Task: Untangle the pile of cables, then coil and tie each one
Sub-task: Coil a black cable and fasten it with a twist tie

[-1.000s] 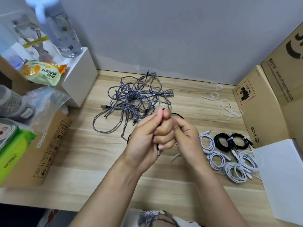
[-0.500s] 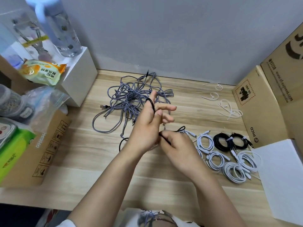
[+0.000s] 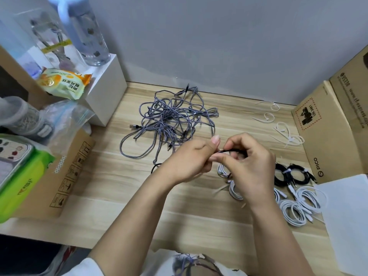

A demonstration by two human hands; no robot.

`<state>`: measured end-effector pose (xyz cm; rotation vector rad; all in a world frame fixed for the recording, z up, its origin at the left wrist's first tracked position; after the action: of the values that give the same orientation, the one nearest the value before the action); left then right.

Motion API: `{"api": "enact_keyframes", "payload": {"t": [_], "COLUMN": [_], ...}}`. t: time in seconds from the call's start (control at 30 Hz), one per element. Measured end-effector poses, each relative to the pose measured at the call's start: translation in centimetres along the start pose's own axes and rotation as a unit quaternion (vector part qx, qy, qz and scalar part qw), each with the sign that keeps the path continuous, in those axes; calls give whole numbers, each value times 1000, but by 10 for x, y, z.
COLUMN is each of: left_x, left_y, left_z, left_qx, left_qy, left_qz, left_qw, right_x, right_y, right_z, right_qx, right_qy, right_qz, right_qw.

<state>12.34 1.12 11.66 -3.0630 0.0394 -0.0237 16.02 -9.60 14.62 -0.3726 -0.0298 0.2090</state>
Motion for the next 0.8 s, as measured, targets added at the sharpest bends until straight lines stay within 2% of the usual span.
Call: {"api": "enact_keyframes", "payload": {"t": [0.07,0.13,0.2,0.3,0.47,0.63,0.7,0.8], "left_x": [-4,-9,-10,-4,2,3,5,5], "left_y": [6,14,21,23,23,22,16,-4], "left_z": [0,-5,-10,-16,-12,-21,-19,-13], "left_qx": [-60,-188,-315,-413,-410,-469,-475,-363], "left_qy": [-21,-32,-33,-2,10,17,32,87], "left_qz": [42,72,76,41,-27,-93,-148,-200], "left_qw": [997,979,945,910,912,878,867,906], "right_x": [2,5,10,13,8,3,0,-9], "right_y": [-5,-9,-6,8,16,33,40,49], "right_z": [5,5,2,-6,-14,-25,-27,-31], "right_qx": [40,87,97,84,44,-20,-63,-132], "right_qy": [-28,-30,-16,19,43,80,92,97], "right_qz": [6,3,12,48,61,107,134,169], "right_qw": [999,996,995,995,996,991,985,972]}}
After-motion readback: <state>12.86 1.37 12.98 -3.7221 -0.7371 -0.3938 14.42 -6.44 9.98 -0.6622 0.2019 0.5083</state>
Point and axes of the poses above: each hand's wrist, its own x-axis towards the middle knuckle, its own y-axis out of the palm, z = x × y, the point moved 8 cm from there along x, towards the middle knuckle, and after that the axes turned 15 degrees about y, right-handed, at the moved point
